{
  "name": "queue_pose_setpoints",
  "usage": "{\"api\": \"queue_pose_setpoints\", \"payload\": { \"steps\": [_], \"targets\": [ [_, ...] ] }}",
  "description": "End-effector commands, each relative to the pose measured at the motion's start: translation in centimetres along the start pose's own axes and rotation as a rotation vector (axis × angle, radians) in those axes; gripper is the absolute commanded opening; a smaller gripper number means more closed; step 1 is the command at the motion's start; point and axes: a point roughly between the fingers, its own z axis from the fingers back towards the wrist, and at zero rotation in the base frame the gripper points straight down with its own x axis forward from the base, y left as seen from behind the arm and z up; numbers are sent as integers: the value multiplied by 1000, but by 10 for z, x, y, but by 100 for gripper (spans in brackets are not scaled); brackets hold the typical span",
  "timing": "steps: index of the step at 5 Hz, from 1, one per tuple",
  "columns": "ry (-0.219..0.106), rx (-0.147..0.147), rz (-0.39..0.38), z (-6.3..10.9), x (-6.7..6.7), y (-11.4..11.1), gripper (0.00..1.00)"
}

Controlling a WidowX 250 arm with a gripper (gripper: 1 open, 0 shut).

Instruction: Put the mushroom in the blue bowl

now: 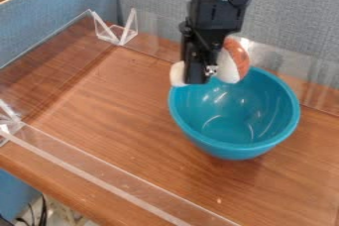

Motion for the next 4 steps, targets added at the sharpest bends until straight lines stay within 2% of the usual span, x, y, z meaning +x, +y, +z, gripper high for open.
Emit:
{"api": "queue_pose_setpoints", "payload": {
  "steps": [1,2,4],
  "targets": [
    [-28,29,-12,5,14,9,0],
    [-12,12,-20,-8,28,18,0],
    [21,-21,-32,-31,38,24,0]
  ]
}}
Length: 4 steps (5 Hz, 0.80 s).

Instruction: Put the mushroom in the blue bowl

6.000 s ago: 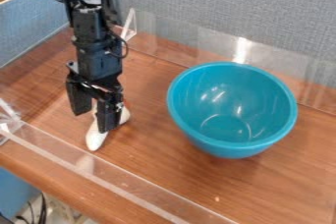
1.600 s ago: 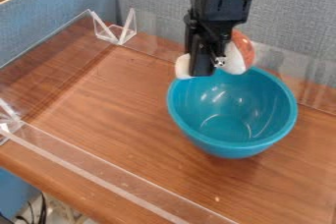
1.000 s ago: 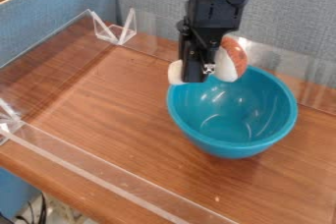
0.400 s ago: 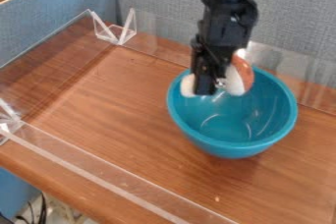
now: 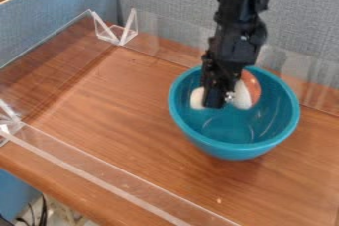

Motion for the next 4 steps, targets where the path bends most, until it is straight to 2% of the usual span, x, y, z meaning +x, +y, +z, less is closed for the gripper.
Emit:
{"api": "queue_pose_setpoints", "payload": {
  "steps": [1,2,3,4],
  "targets": [
    [-40,40,-8,14,10,7,0],
    [-35,33,-5,11,11,9,0],
    [-33,27,-1,10,10,11,100],
    [-33,23,7,12,8,11,100]
  ]
}}
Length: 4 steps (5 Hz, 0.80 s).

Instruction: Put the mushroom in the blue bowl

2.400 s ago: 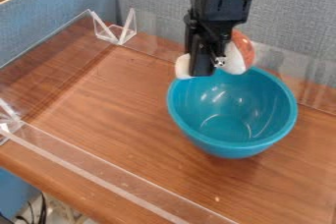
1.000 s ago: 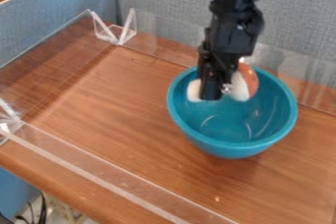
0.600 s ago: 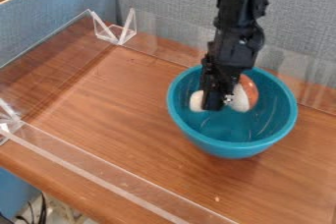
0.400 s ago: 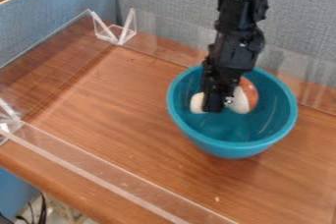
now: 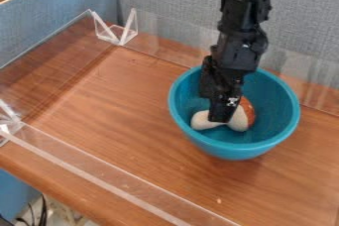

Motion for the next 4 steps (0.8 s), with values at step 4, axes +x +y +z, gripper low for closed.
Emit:
{"api": "queue_pose_setpoints", "payload": {
  "steps": [4],
  "targets": [
    [-54,22,71,26,-7,10,100]
  ]
}}
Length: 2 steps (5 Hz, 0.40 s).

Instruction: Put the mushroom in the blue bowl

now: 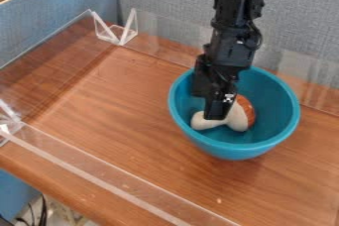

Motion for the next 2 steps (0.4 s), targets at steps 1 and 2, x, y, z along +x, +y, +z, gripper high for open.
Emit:
{"api": "queue_pose_setpoints", "payload": {
  "steps": [1,2],
  "targets": [
    [-61,50,30,27,-2,7,100],
    [-62,47,43,28,-3,8,100]
  ]
}}
